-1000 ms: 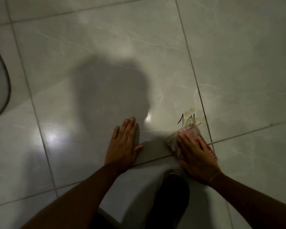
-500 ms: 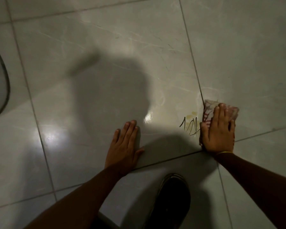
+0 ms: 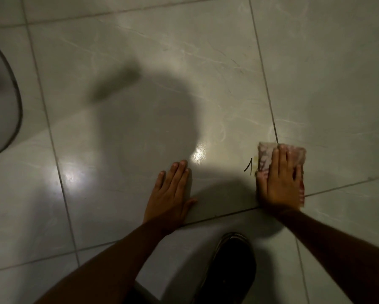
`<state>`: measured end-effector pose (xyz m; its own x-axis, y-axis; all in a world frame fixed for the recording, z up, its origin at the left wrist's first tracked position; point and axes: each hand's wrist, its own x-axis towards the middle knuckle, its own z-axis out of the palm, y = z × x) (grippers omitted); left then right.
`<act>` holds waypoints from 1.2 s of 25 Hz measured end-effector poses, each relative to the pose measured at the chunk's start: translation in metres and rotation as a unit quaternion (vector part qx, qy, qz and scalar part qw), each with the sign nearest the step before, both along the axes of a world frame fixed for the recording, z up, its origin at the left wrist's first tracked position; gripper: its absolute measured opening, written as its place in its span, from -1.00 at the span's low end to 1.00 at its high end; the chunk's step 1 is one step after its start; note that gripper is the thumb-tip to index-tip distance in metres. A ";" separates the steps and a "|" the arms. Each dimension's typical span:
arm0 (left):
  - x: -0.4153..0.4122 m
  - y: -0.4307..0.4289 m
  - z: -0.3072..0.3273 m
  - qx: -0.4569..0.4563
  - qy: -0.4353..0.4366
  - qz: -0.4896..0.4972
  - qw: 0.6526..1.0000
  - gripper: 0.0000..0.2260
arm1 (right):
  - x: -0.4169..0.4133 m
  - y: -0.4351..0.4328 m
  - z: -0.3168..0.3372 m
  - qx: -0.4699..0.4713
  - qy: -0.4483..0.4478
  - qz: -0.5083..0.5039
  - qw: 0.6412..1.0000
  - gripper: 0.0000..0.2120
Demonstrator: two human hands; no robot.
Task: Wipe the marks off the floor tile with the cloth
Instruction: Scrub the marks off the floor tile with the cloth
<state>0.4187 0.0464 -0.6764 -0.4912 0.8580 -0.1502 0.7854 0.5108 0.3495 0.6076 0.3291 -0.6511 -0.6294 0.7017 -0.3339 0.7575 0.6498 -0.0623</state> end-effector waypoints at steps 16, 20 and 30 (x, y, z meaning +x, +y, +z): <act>-0.003 -0.001 0.001 -0.014 0.001 -0.015 1.000 -0.28 | 0.046 -0.062 -0.002 -0.001 -0.014 0.000 1.000 -0.24; -0.002 -0.001 0.002 -0.013 0.005 -0.015 1.000 -0.29 | -0.036 -0.063 -0.011 0.014 0.046 0.124 0.991 -0.23; -0.003 -0.002 0.003 -0.014 -0.001 -0.017 1.000 -0.29 | 0.075 -0.059 0.001 -0.003 -0.009 0.122 0.992 -0.20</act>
<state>0.4156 0.0445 -0.6737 -0.4621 0.8694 -0.1751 0.8016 0.4940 0.3368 0.6823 0.2698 -0.6497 -0.7740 0.5268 -0.3513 0.5786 0.8138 -0.0542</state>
